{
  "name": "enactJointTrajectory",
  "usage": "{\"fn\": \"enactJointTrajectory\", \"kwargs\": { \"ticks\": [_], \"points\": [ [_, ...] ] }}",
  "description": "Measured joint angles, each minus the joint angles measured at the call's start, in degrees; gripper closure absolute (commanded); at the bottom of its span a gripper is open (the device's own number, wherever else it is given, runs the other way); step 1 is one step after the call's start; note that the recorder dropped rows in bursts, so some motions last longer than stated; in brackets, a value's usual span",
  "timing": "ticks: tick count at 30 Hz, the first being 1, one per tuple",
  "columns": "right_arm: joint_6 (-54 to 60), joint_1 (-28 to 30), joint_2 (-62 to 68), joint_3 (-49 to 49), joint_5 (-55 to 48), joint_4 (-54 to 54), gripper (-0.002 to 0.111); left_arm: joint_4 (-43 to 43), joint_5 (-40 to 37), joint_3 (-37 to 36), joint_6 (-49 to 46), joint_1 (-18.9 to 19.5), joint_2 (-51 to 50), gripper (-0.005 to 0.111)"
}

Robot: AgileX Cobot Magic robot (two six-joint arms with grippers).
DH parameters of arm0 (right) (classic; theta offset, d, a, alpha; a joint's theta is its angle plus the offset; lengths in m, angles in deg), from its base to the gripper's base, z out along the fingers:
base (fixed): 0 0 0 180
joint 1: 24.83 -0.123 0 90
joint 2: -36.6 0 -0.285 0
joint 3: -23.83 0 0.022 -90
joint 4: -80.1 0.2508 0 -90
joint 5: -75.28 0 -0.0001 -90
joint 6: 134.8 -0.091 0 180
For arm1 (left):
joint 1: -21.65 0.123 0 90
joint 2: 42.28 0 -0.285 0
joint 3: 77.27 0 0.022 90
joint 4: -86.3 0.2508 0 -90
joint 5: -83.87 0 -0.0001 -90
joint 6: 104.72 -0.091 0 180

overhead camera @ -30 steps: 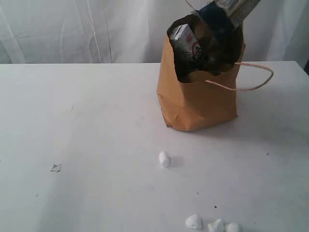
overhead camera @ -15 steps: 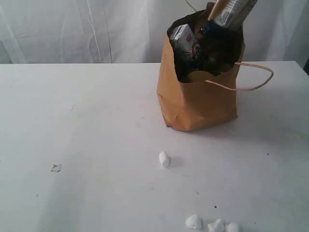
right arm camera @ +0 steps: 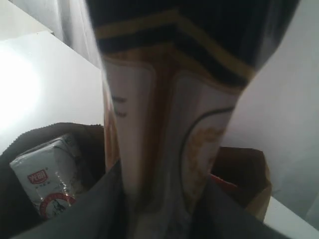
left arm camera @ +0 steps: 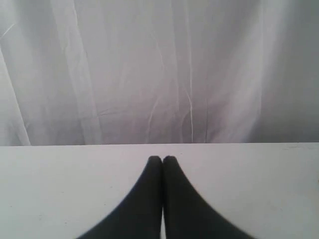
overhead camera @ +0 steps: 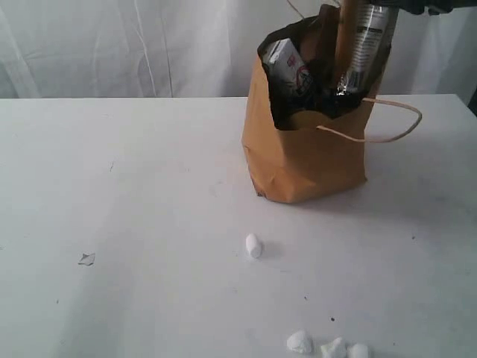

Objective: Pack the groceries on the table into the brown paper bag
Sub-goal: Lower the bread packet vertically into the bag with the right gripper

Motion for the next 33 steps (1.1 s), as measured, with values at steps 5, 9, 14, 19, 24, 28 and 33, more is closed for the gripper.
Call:
{"fn": "enactJointTrajectory", "kwargs": {
  "ticks": [5, 9, 14, 19, 24, 28, 33],
  "points": [
    [-0.1, -0.8, 0.0, -0.3, 1.3, -1.0, 0.108, 0.0, -3.1, 0.0, 0.0, 0.0, 0.0, 0.107],
    [-0.1, -2.7, 0.2, -0.3, 4.1, -2.8, 0.108, 0.1, -3.8, 0.0, 0.0, 0.0, 0.0, 0.107],
    [0.1, -6.0, 1.9, -0.6, 10.0, -3.4, 0.108, 0.1, -3.9, 0.0, 0.0, 0.0, 0.0, 0.107],
    [0.1, -8.1, 3.6, -0.6, 15.3, -3.1, 0.108, 0.1, -3.9, 0.0, 0.0, 0.0, 0.0, 0.107],
    [0.1, -8.8, 4.6, -0.8, 17.7, -2.4, 0.108, 0.1, -3.9, 0.0, 0.0, 0.0, 0.0, 0.107],
    [0.1, -9.1, 4.6, -0.8, 18.3, -2.4, 0.096, 0.1, -3.9, 0.0, 0.0, 0.0, 0.0, 0.107],
    [-0.2, -9.1, 4.8, -1.0, 18.4, -4.1, 0.082, 0.1, -3.9, 0.0, 0.0, 0.0, 0.0, 0.107]
  ]
}}
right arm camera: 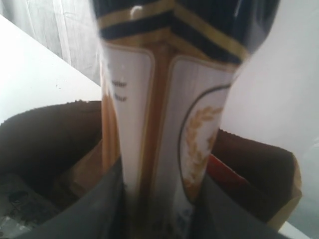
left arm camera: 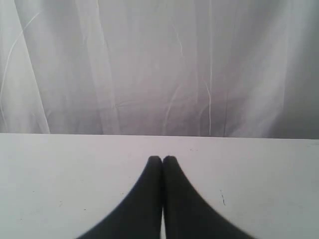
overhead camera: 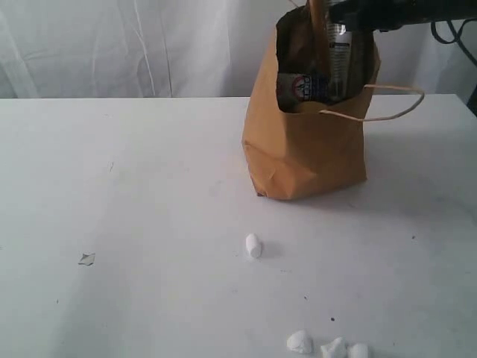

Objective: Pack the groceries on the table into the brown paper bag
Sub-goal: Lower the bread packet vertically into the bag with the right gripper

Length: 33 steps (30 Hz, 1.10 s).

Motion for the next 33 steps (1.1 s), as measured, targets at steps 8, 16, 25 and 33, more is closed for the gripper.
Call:
{"fn": "enactJointTrajectory", "kwargs": {
  "ticks": [8, 16, 25, 33],
  "points": [
    [-2.7, 0.0, 0.8, -0.3, 0.9, -1.2, 0.081, 0.0, 0.0, 0.0, 0.0, 0.0, 0.0, 0.107],
    [-2.8, 0.0, 0.9, -0.4, 1.1, -2.1, 0.050, 0.0, 0.0, 0.0, 0.0, 0.0, 0.0, 0.107],
    [-3.7, 0.0, 1.6, -0.4, 1.1, -3.2, 0.040, 0.0, 0.0, 0.0, 0.0, 0.0, 0.0, 0.107],
    [-3.7, 0.0, 1.6, -0.4, 1.6, -3.3, 0.040, 0.0, 0.0, 0.0, -0.1, 0.0, 0.0, 0.107]
  ]
}}
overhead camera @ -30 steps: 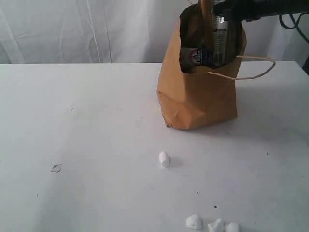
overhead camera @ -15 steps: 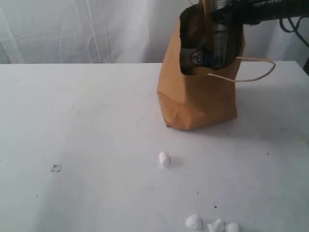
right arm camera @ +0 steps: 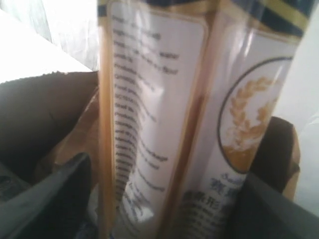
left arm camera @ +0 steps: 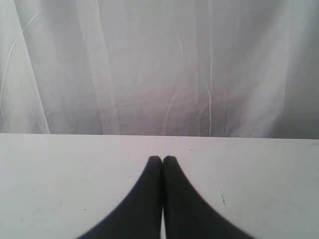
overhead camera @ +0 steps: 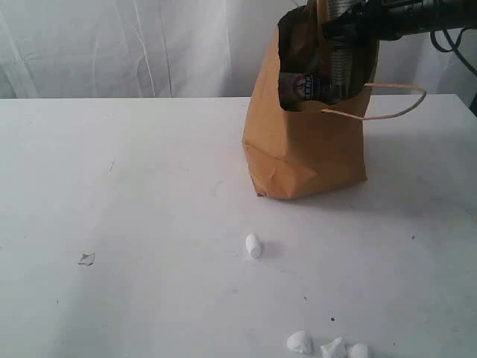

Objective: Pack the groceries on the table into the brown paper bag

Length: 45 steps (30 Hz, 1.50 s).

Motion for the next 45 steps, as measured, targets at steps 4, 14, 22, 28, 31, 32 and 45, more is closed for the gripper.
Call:
{"fn": "enactJointTrajectory", "kwargs": {
  "ticks": [4, 14, 22, 28, 31, 32, 45],
  "points": [
    [-0.1, 0.0, -1.7, 0.1, 4.5, -0.4, 0.040, 0.0, 0.0, 0.0, 0.0, 0.0, 0.0, 0.107],
    [-1.2, 0.0, -4.2, 0.1, 5.0, -0.6, 0.040, 0.0, 0.0, 0.0, 0.0, 0.0, 0.0, 0.107],
    [-1.4, 0.0, -5.7, 0.1, 4.9, -0.6, 0.040, 0.0, 0.0, 0.0, 0.0, 0.0, 0.0, 0.107],
    [-1.5, 0.0, -7.7, 0.1, 4.9, -0.6, 0.041, 0.0, 0.0, 0.0, 0.0, 0.0, 0.0, 0.107],
    [-1.5, 0.0, -8.2, 0.1, 4.9, -0.6, 0.050, 0.0, 0.0, 0.0, 0.0, 0.0, 0.0, 0.107],
    [-1.5, 0.0, -8.3, 0.1, 4.9, -0.6, 0.056, 0.0, 0.0, 0.0, 0.0, 0.0, 0.0, 0.107],
    [-35.8, 3.5, -19.7, 0.1, 3.6, -32.2, 0.108, 0.2, -2.3, 3.2, -1.8, 0.0, 0.0, 0.107]
  ]
}}
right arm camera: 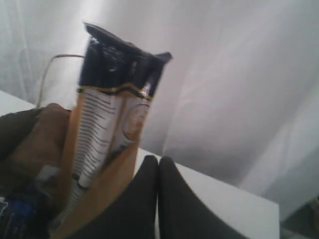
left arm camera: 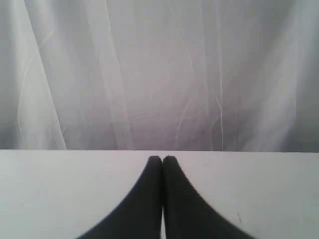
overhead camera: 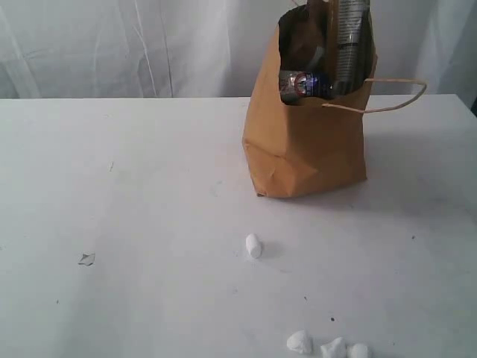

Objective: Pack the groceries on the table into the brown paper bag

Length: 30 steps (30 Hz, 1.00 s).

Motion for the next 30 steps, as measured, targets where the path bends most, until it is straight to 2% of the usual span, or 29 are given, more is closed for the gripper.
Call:
{"fn": "enactJointTrajectory", "kwargs": {
  "ticks": [4, 7, 10, 14, 18, 21, 24, 30],
  "points": [
    [-13.0, 2.3, -5.5, 0.0, -4.7, -8.9, 0.108, 2.0, -2.3, 3.9, -2.0, 0.0, 1.2, 0.107],
    [-16.9, 2.5, -14.5, 4.3, -5.0, -4.9, 0.108, 2.6, -5.1, 6.2, -1.2, 0.0, 5.9, 0.107],
    [-16.4, 2.5, -23.8, 14.2, -0.5, 0.4, 0.108, 1.6, -10.2, 6.3, 1.4, 0.0, 11.7, 0.107],
    [-2.9, 2.5, -40.6, 34.1, 1.6, 1.5, 0.108, -5.7, -11.3, 6.1, -0.4, 0.0, 17.9, 0.107],
    [-1.0, 2.5, -51.3, 48.5, 2.2, 7.3, 0.108, -6.4, -6.1, -0.7, -1.0, 0.0, 17.8, 0.107],
    [-0.8, 2.5, -56.9, 54.4, 4.5, 9.3, 0.108, -6.4, -2.9, -7.7, -1.2, 0.0, 17.7, 0.107],
    [-0.7, 2.5, -63.3, 56.2, 7.5, 9.4, 0.108, -6.3, -7.8, -12.3, -1.5, 0.0, 17.7, 0.107],
    [-0.7, 2.5, -69.8, 58.6, 9.9, 4.5, 0.108, -6.4, -21.0, -14.8, -1.9, 0.0, 17.7, 0.107]
  ]
}}
